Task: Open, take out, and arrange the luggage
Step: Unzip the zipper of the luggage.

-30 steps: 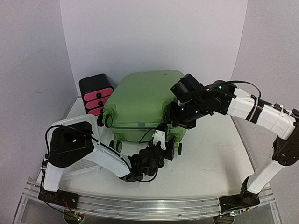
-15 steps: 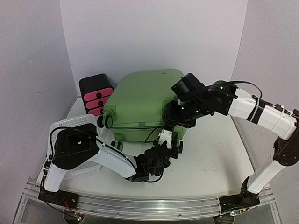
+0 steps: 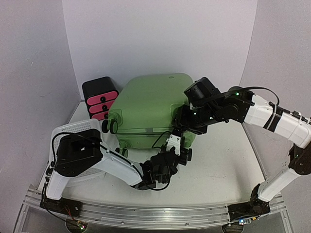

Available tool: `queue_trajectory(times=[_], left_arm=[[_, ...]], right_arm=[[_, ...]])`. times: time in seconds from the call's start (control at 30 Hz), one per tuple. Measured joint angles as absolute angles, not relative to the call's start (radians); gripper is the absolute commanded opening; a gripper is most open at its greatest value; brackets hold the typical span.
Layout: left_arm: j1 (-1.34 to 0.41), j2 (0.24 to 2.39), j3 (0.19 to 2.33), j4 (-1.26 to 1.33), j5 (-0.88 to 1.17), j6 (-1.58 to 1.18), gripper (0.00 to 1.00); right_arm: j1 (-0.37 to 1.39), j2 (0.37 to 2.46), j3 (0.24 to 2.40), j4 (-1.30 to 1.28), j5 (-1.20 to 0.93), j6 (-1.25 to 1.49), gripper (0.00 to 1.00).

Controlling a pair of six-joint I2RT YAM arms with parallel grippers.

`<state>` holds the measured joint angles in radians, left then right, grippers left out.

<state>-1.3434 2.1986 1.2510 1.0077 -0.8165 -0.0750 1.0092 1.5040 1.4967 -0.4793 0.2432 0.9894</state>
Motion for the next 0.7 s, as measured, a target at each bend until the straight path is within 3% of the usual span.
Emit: queue_trajectory(times=[0.7], left_arm=[[-1.367,2.292,1.408,1.081,-0.822,-0.104,0.00]], right_arm=[[1.002,1.397,1.396,-0.392,0.242,0.970,0.16]])
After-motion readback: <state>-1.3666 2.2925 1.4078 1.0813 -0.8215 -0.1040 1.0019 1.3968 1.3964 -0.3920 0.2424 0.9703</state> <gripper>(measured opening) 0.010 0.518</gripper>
